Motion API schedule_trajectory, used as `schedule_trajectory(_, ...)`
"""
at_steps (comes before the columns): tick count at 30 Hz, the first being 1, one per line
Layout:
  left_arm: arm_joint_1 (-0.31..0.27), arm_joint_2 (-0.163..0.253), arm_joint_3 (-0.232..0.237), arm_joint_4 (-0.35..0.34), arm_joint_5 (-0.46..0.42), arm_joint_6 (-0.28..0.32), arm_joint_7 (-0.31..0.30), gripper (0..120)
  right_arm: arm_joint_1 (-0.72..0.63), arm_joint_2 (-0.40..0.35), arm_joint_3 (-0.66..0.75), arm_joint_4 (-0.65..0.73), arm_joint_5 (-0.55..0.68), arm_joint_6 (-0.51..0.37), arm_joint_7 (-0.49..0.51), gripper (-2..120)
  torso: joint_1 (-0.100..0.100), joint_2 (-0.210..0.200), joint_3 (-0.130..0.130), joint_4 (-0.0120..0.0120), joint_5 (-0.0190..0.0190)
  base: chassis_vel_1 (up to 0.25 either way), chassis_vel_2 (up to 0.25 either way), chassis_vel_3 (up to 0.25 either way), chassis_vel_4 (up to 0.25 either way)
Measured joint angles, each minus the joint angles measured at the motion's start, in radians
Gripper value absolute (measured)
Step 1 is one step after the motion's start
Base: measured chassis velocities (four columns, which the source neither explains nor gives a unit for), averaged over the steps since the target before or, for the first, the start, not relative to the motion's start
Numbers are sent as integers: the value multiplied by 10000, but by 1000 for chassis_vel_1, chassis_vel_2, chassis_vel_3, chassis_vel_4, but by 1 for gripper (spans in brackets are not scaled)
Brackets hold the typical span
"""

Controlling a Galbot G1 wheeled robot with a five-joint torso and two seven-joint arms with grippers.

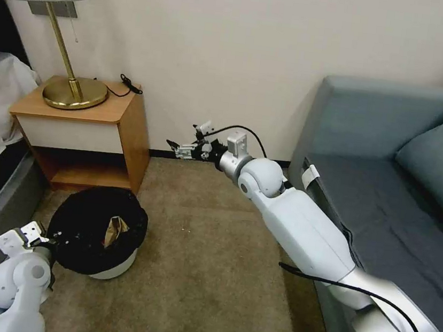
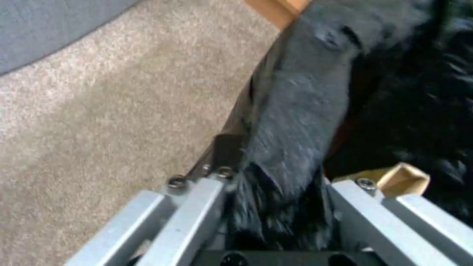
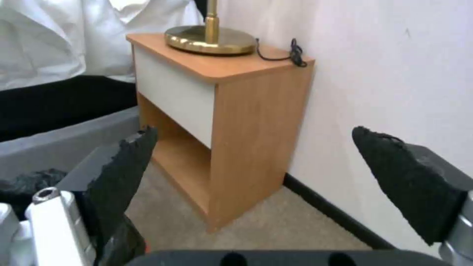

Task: Pick up the trash bin, then pick up the garbage on the floor and place it into the trash bin.

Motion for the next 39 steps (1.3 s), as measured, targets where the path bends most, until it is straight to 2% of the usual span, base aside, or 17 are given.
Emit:
schedule_trajectory(1,18,-19,12,7,28,-2,2,22,-103,19,33,4,-40,26,-35,100,0,0,0,0,-1,0,0,0,0)
schedule_trajectory(7,111,-32,0,-174,373,-18,90,39,-248,49,116,-11,-117,66,-96,100,0,0,0,0,-2,0,0,0,0)
schedule_trajectory(9,173,-36,-12,-304,850,-83,260,45,-291,68,168,-45,-123,77,-102,100,0,0,0,0,-3,0,0,0,0)
schedule_trajectory(11,356,-46,-80,-654,2321,-355,724,57,-375,129,312,-113,-89,79,-92,100,1,0,0,0,-3,0,0,0,0)
schedule_trajectory(13,370,-46,-86,-686,2418,-373,761,57,-384,137,328,-121,-82,79,-86,100,0,0,0,0,-3,0,0,0,0)
schedule_trajectory(15,652,16,-202,-1205,3466,-622,1263,71,-558,261,610,-248,112,57,46,100,0,0,0,0,-3,0,0,0,0)
schedule_trajectory(16,652,16,-202,-1205,3466,-622,1263,71,-558,261,610,-248,112,57,46,100,0,0,0,0,-3,0,0,0,0)
schedule_trajectory(20,1033,139,-270,-1676,4567,-1062,1873,85,-883,371,1047,-310,489,-62,298,100,0,2,0,2,-3,0,0,0,0)
schedule_trajectory(22,1223,228,-258,-1887,5450,-1681,2539,93,-1105,425,1320,-312,929,-157,544,100,0,2,0,2,-4,0,0,0,0)
schedule_trajectory(23,1331,318,-186,-2116,6252,-2155,3096,98,-1326,474,1613,-311,1590,-294,883,100,0,2,0,2,-3,0,0,0,0)
schedule_trajectory(25,1355,354,-150,-2204,6524,-2284,3282,98,-1405,489,1721,-307,1838,-361,1020,100,0,2,0,2,-1,0,0,0,0)
schedule_trajectory(26,1330,519,70,-2531,7325,-2596,3927,100,-1736,511,2248,-288,2581,-594,1460,100,0,2,0,1,-1,0,0,0,0)
schedule_trajectory(27,1237,581,183,-2594,7528,-2688,4130,100,-1873,506,2462,-279,2702,-638,1551,100,0,2,0,0,-2,0,0,0,0)
schedule_trajectory(32,646,710,738,-2446,7917,-3146,4996,100,-2552,605,3384,-363,2862,-749,1883,100,0,2,1,-3,-2,0,0,0,0)
schedule_trajectory(33,646,710,738,-2446,7917,-3146,4996,100,-2552,605,3384,-363,2862,-749,1883,100,0,2,1,-3,-2,0,0,0,0)
schedule_trajectory(37,-39,784,1514,-1838,7865,-3282,5092,100,-3131,814,4047,-635,2428,-599,1935,100,0,2,1,-1,-2,0,0,0,0)
schedule_trajectory(39,-163,785,1667,-1700,7843,-3324,5097,100,-3241,854,4186,-699,2254,-514,1932,100,0,1,1,-1,-2,0,0,0,0)
